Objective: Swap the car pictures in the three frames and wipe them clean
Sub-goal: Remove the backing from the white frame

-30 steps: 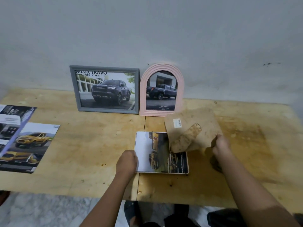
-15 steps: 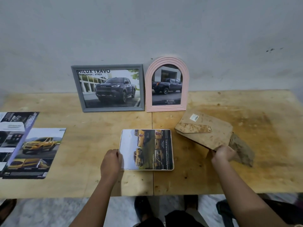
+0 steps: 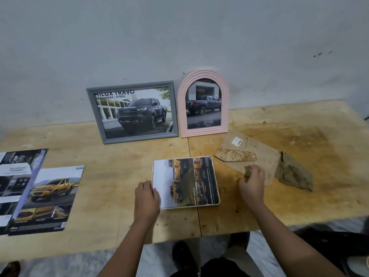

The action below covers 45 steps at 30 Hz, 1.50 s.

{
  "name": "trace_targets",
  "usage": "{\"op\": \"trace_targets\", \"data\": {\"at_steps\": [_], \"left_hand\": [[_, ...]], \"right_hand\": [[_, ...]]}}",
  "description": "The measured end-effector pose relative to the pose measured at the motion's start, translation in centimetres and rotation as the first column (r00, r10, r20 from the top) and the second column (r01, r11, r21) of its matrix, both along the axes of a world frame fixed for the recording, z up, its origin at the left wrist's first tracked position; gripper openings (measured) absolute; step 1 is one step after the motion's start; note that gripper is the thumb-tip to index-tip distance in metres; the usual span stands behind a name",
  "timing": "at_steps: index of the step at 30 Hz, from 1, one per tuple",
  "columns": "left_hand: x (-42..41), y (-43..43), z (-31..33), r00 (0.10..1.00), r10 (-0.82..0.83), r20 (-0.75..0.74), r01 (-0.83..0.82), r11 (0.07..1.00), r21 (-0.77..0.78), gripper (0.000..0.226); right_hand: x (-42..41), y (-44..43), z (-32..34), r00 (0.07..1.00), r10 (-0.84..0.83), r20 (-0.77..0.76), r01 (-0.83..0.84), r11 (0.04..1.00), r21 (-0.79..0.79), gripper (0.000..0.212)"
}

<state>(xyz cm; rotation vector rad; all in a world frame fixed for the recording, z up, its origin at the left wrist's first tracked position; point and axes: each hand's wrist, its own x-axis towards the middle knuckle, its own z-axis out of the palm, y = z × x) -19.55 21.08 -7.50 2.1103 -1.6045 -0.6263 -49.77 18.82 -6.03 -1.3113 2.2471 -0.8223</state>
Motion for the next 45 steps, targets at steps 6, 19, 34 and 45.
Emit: {"op": "trace_targets", "data": {"at_steps": [6,19,34,45], "left_hand": [[0.5,-3.0,2.7,0.956,-0.272,0.105,0.263,0.960,0.096,0.077],[0.7,-6.4,3.0,0.888,-0.425,0.173,0.359,0.879,0.316,0.126],[-0.1,-5.9,2.1,0.879,-0.415,0.235,0.345,0.894,0.287,0.107],[-0.2,-5.7,2.1,0.884,-0.426,0.195,0.351,0.878,0.326,0.107]], "right_hand": [[4.7,-2.7,1.4,0.749,0.660,-0.046,-0.645,0.744,0.172,0.072],[6.1,-6.5,2.7,0.615,0.773,-0.155,-0.661,0.613,0.434,0.113],[7.3,-6.3,2.4,0.616,0.734,-0.287,-0.610,0.675,0.416,0.093],[7.2,-6.6,3.0,0.635,0.688,-0.351,-0.629,0.724,0.282,0.047]]}}
